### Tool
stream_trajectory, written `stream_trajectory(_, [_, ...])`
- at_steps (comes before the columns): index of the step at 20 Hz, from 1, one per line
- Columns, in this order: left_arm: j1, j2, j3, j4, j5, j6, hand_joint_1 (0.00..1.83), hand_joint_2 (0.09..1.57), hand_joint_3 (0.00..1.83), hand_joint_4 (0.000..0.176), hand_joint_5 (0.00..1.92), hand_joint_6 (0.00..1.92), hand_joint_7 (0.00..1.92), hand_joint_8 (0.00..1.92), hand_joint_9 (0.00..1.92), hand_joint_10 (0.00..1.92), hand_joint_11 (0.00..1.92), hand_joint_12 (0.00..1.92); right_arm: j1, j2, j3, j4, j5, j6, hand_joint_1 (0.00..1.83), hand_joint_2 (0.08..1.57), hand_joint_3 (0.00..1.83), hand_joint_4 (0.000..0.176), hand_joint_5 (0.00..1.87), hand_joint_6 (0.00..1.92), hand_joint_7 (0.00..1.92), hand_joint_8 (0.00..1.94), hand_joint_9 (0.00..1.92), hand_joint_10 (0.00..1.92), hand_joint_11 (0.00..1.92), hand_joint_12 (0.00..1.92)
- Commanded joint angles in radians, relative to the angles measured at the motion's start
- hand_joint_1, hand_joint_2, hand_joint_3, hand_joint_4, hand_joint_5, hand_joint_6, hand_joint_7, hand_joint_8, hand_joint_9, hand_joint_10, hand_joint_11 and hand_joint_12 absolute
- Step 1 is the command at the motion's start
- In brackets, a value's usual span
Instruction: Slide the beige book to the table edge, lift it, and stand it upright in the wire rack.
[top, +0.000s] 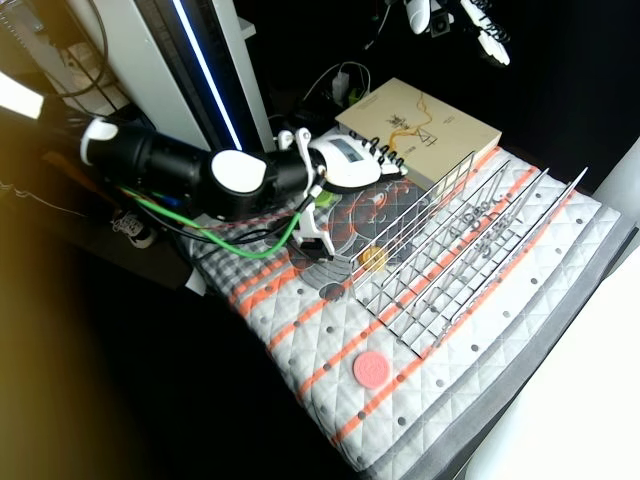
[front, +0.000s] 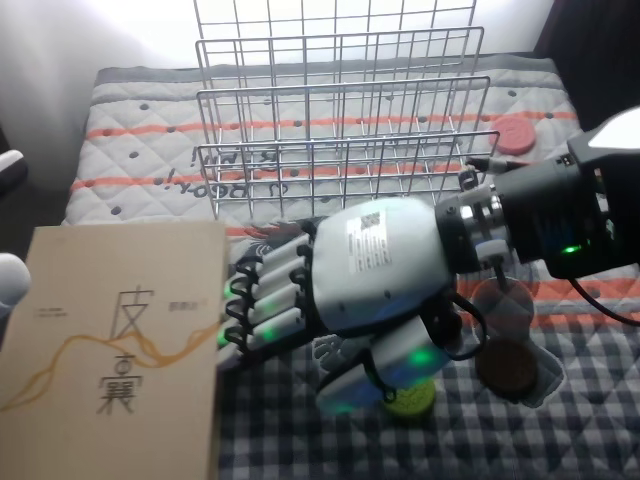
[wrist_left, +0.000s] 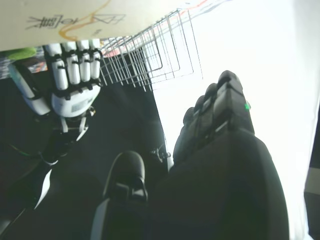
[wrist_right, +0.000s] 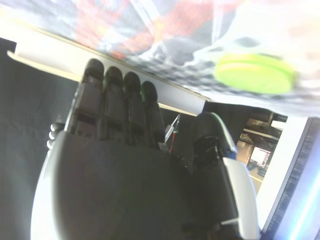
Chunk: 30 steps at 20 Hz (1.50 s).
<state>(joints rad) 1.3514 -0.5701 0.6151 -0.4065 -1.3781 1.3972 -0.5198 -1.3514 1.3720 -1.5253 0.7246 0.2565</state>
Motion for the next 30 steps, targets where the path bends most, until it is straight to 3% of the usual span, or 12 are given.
stream_trajectory(1, [-0.002,-0.002,0.007,-0.006,-0.122,-0.004,0.0,1.36,0.0,0.0,0.03,0.0,0.0,0.0,0.0,0.0,0.0,0.0,0.019,-0.01,0.004,0.065,0.044,0.001,0.13,1.47,0.0,0.0,0.18,0.0,0.19,0.0,0.14,0.01,0.15,0.04])
stream_trajectory(11, [-0.003,-0.008,0.006,-0.007,-0.129,-0.01,0.0,1.38,0.01,0.0,0.05,0.01,0.0,0.0,0.0,0.0,0.0,0.0,0.026,-0.048,0.031,0.083,0.04,0.001,0.0,1.47,0.0,0.0,0.17,0.0,0.18,0.0,0.13,0.0,0.16,0.1])
stream_trajectory(17, [-0.003,-0.009,0.005,-0.01,-0.131,-0.011,0.0,1.37,0.0,0.0,0.04,0.0,0.0,0.0,0.0,0.0,0.0,0.0,0.026,-0.068,0.051,0.096,0.028,0.001,0.03,1.48,0.0,0.0,0.17,0.0,0.17,0.0,0.12,0.0,0.14,0.12])
stream_trajectory(18, [-0.003,-0.009,0.005,-0.01,-0.131,-0.011,0.0,1.39,0.01,0.0,0.06,0.01,0.0,0.0,0.0,0.0,0.0,0.0,0.027,-0.073,0.054,0.098,0.028,0.001,0.07,1.48,0.0,0.0,0.19,0.0,0.19,0.0,0.14,0.0,0.14,0.14])
stream_trajectory(20, [-0.003,-0.009,0.005,-0.01,-0.131,-0.012,0.0,1.38,0.0,0.0,0.06,0.01,0.0,0.0,0.0,0.0,0.0,0.0,0.03,-0.081,0.058,0.098,0.027,0.001,0.04,1.49,0.0,0.0,0.18,0.0,0.18,0.0,0.12,0.0,0.02,0.4])
stream_trajectory(23, [-0.003,-0.009,0.006,-0.01,-0.132,-0.014,0.0,1.39,0.01,0.0,0.05,0.0,0.0,0.0,0.0,0.0,0.0,0.0,0.031,-0.086,0.06,0.098,0.026,0.001,0.02,1.49,0.0,0.0,0.17,0.0,0.18,0.0,0.12,0.0,0.0,0.46])
stream_trajectory(24, [-0.003,-0.009,0.005,-0.01,-0.132,-0.014,0.0,1.39,0.01,0.0,0.05,0.0,0.0,0.0,0.0,0.0,0.0,0.0,0.031,-0.087,0.06,0.098,0.024,0.001,0.05,1.49,0.0,0.0,0.18,0.0,0.2,0.0,0.15,0.0,0.0,0.56])
stream_trajectory(30, [-0.003,-0.012,0.004,-0.012,-0.132,-0.016,0.0,1.39,0.0,0.0,0.05,0.0,0.0,0.0,0.0,0.0,0.0,0.0,0.031,-0.087,0.063,0.098,0.02,0.001,0.0,1.49,0.0,0.0,0.17,0.0,0.19,0.0,0.14,0.0,0.0,0.53])
